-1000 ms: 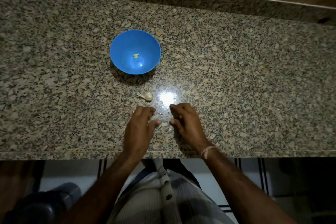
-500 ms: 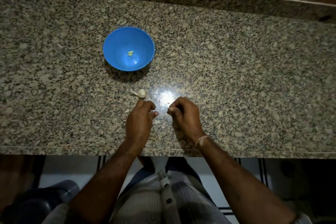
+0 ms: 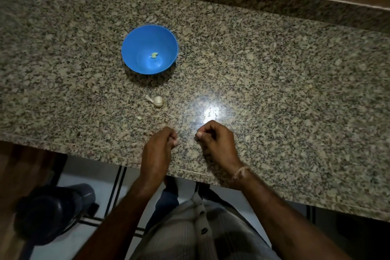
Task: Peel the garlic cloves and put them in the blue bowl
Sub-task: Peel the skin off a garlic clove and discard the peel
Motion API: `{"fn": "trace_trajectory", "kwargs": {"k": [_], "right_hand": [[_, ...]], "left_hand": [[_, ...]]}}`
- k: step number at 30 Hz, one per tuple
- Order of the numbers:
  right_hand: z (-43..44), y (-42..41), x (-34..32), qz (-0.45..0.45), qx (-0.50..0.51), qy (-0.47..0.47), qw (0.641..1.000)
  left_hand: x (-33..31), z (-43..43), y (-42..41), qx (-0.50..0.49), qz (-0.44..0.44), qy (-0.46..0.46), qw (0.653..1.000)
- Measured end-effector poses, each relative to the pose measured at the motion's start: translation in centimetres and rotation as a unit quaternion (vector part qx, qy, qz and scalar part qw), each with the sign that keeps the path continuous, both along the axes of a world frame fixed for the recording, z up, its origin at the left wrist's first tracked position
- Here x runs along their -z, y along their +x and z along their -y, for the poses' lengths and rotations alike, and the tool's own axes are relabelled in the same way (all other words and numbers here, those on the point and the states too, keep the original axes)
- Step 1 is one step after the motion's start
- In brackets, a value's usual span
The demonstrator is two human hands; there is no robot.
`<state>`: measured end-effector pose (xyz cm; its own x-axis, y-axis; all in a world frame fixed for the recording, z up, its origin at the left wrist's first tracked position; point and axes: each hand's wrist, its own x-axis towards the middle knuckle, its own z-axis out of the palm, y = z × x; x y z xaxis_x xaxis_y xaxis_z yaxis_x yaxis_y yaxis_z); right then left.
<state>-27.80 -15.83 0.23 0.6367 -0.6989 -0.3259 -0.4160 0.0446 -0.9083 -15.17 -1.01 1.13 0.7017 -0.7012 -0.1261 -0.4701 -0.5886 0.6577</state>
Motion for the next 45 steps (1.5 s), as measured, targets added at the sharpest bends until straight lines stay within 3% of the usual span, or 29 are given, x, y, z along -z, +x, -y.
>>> {"fn": "trace_trajectory", "kwargs": {"k": [8,13,23,28,35,40,45], "right_hand": [[0.9,-0.7,0.4,-0.001,-0.031,-0.004,1.000],[1.0,-1.0,0.4,-0.007,-0.048,-0.017,0.999],[1.1,-0.9,-0.1,-0.011,-0.058,-0.021,0.998],[0.9,-0.7,-0.3,-0.018,-0.055,-0.015,0.998],[0.5,-0.3,-0.4,-0.043,-0.042,-0.020,0.998],[-1.0,1.1,-1.1,-0.030,-0.016,0.053,0.998],[-6.7,6.5,-3.9,0.028,-0.065,0.111,0.991]], "left_hand": [[0.3,-0.2,-1.6,0.003,0.072,0.038,0.997],[0.0,0.1,-2.0,-0.046,0.039,0.004,0.998],[0.8,0.4,0.6,0.068,0.040,0.005,0.997],[1.0,1.1,1.0,0.083,0.072,-0.009,0.994],[1.8,1.9,0.5,0.081,0.141,0.060,0.985],[0.9,1.0,0.6,-0.049,0.022,-0.014,0.998],[-0.8,-6.2,2.7,-0.227,-0.103,-0.116,0.962]]}}
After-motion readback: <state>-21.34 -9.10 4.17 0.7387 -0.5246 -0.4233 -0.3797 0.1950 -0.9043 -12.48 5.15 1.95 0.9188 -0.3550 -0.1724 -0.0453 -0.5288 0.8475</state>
